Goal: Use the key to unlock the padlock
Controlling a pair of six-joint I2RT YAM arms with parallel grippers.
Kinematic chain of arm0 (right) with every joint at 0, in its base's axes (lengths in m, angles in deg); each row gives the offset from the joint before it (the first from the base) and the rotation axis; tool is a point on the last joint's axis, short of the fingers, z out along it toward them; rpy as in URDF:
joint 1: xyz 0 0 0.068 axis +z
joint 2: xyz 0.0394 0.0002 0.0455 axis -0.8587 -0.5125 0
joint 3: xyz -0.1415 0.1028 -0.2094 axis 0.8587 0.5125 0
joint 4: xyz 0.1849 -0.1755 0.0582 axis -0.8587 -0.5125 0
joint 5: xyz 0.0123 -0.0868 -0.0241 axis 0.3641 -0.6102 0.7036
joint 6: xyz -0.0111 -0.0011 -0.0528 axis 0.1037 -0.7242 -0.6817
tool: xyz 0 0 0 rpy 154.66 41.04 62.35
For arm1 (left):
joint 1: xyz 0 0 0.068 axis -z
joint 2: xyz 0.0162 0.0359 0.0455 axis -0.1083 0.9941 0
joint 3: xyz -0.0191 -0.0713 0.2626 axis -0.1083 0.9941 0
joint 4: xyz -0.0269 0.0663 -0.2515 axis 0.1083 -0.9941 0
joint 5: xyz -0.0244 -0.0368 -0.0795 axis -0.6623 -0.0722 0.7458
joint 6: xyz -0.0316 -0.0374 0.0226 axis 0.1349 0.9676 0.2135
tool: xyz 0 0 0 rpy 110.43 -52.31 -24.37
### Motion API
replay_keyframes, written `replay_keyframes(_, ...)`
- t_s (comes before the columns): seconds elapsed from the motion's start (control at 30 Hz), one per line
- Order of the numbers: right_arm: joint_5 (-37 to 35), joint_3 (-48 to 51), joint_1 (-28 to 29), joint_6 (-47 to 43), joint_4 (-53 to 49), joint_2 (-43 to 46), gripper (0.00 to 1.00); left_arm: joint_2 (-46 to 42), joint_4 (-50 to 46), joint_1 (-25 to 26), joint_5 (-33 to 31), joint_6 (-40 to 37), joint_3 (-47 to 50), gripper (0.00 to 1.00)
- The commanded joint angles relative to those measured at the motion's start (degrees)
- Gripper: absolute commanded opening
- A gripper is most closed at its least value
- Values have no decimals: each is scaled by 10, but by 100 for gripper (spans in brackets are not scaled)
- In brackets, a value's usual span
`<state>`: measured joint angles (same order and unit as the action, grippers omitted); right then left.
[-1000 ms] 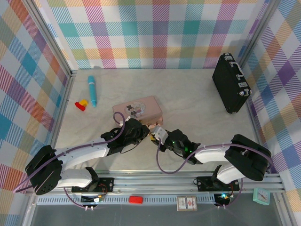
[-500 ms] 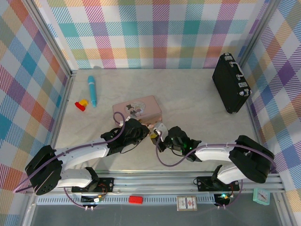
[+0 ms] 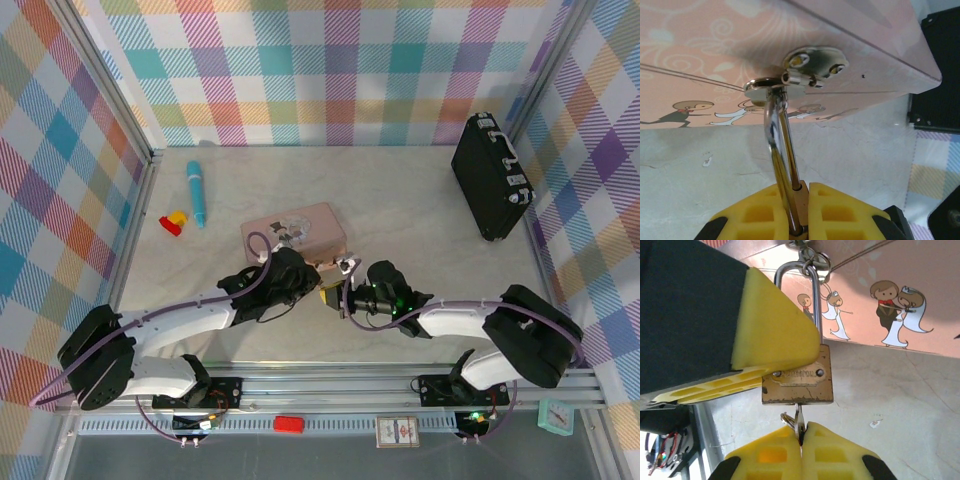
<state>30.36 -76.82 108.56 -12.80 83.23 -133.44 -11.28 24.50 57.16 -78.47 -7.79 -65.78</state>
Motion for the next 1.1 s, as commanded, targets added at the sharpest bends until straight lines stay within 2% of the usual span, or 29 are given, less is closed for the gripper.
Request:
replay_keyframes(0.0,59,9,-8,72,72,-15,4,17,-44,4,-26,-78,-46,0)
replay_keyframes(0.1,69,6,-9,84,79,-32,7,31,-59,6,-28,-94,-52,0)
replay_keyframes(0.2,71,10,-9,75,80,-34,21,48,-76,6,-28,-113,-66,0)
replay_keyframes(0.3,45,2,-9,43,9,-8,33,62,-99,7,-33,-138,-79,0)
replay_keyframes(0.5,-27,-2,-10,-30,-130,77,48,64,-110,7,-45,-216,-64,0)
replay_keyframes(0.77,-67,3,-16,-40,-183,131,59,53,-126,6,-83,-335,-40,0)
replay_keyframes(0.87,-83,-7,-16,-26,-197,126,62,46,-110,-1,-78,-340,-13,0)
replay_keyframes(1.07,-77,-11,-16,-16,-191,126,63,28,-44,-34,-12,-310,40,0)
